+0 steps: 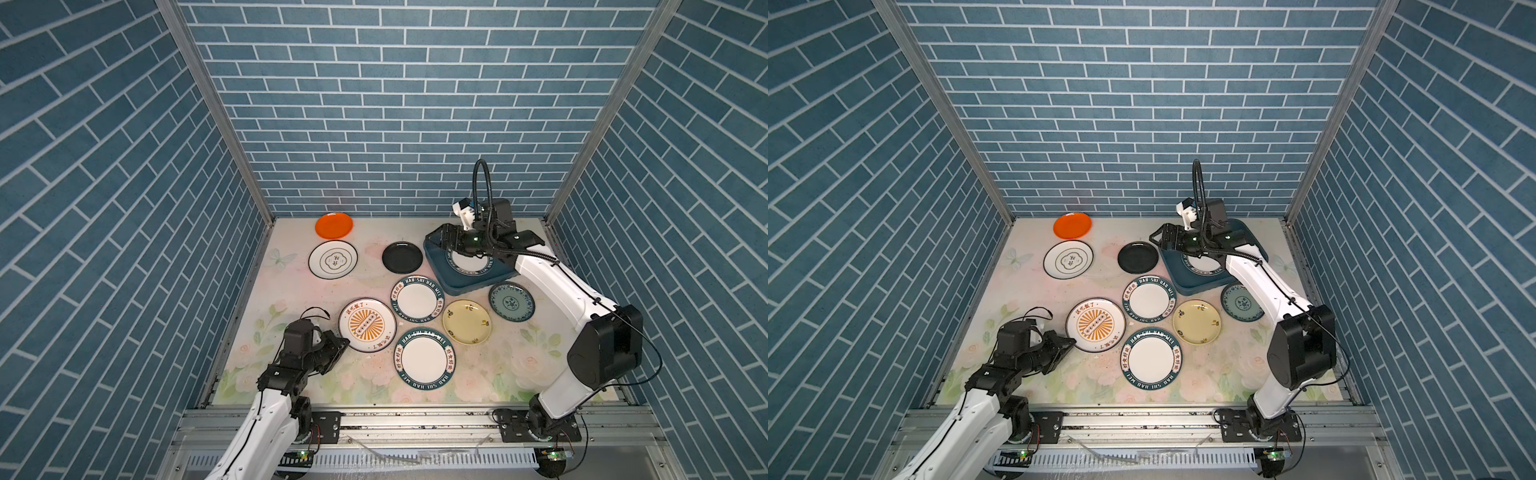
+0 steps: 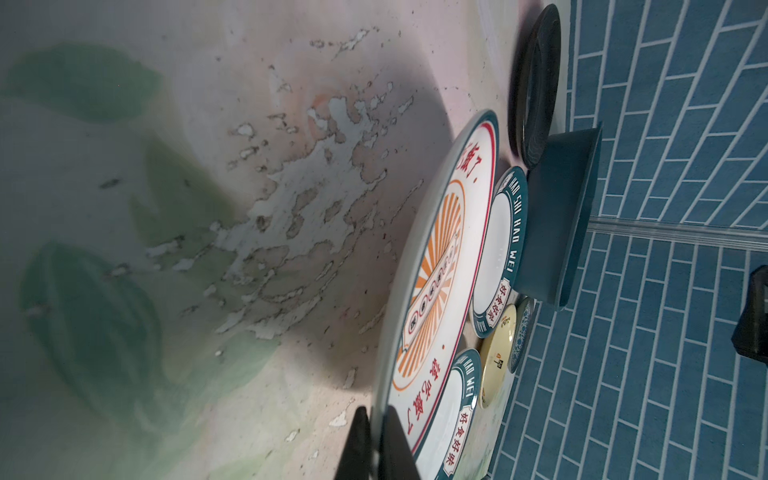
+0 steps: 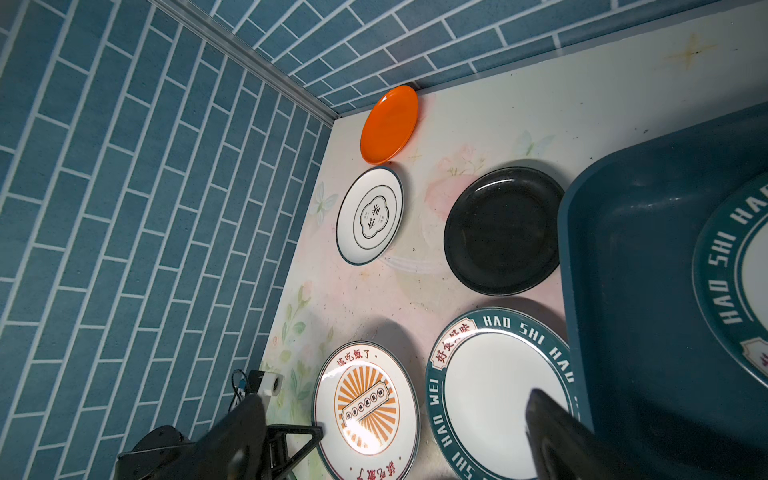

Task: Place the plates into the plastic bin on the countertop
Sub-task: 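Grasp the orange-sunburst plate rim with the left gripper and tilt it up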

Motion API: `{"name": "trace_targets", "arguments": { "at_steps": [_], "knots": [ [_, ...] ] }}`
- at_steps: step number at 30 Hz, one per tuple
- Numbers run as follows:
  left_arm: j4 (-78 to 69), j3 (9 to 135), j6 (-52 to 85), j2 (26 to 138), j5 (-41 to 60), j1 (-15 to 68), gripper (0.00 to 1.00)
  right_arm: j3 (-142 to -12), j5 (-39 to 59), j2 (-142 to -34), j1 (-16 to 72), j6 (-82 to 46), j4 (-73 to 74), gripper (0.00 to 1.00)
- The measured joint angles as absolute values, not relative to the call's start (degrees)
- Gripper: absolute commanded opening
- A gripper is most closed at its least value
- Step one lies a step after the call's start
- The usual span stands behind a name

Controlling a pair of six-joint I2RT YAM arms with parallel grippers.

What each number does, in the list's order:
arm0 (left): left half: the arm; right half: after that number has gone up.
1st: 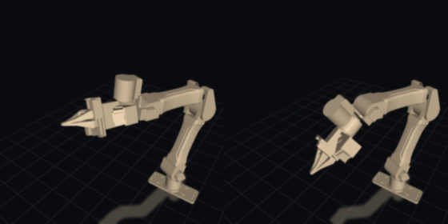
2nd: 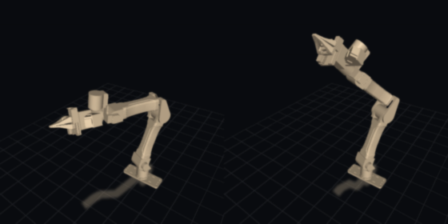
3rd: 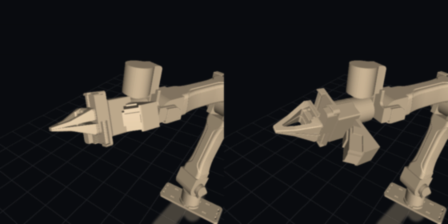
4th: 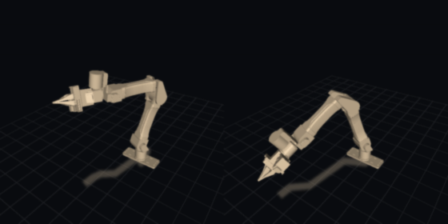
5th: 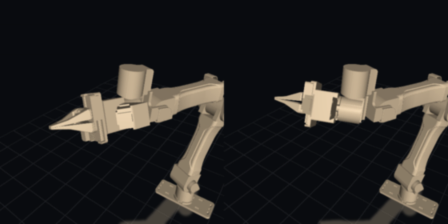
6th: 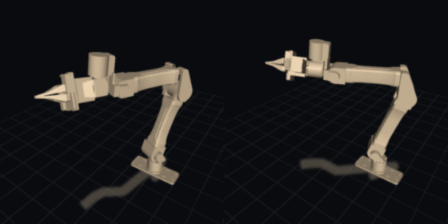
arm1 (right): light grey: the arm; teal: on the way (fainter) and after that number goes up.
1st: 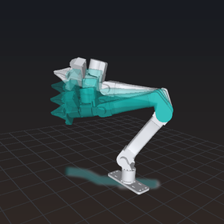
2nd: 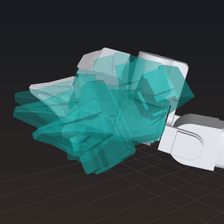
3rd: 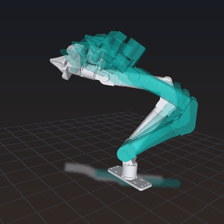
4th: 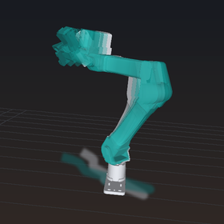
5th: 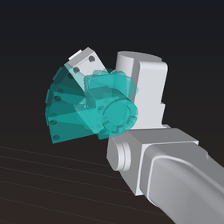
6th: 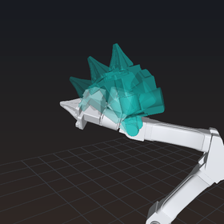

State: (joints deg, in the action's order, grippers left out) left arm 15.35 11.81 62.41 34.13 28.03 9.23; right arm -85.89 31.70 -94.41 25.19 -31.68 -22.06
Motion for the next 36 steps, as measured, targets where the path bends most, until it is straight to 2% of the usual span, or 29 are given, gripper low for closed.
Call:
{"name": "trace_targets", "arguments": {
  "at_steps": [12,36],
  "knots": [
    [15.7,21.3,62.0,37.5,28.0,9.2,0.0,-85.9,31.7,-94.4,25.2,-31.7,-22.0,0.97],
    [12.7,37.9,59.9,54.0,35.2,9.2,0.0,-85.9,31.4,-94.4,25.2,-33.2,-21.4,0.97]
  ]
}}
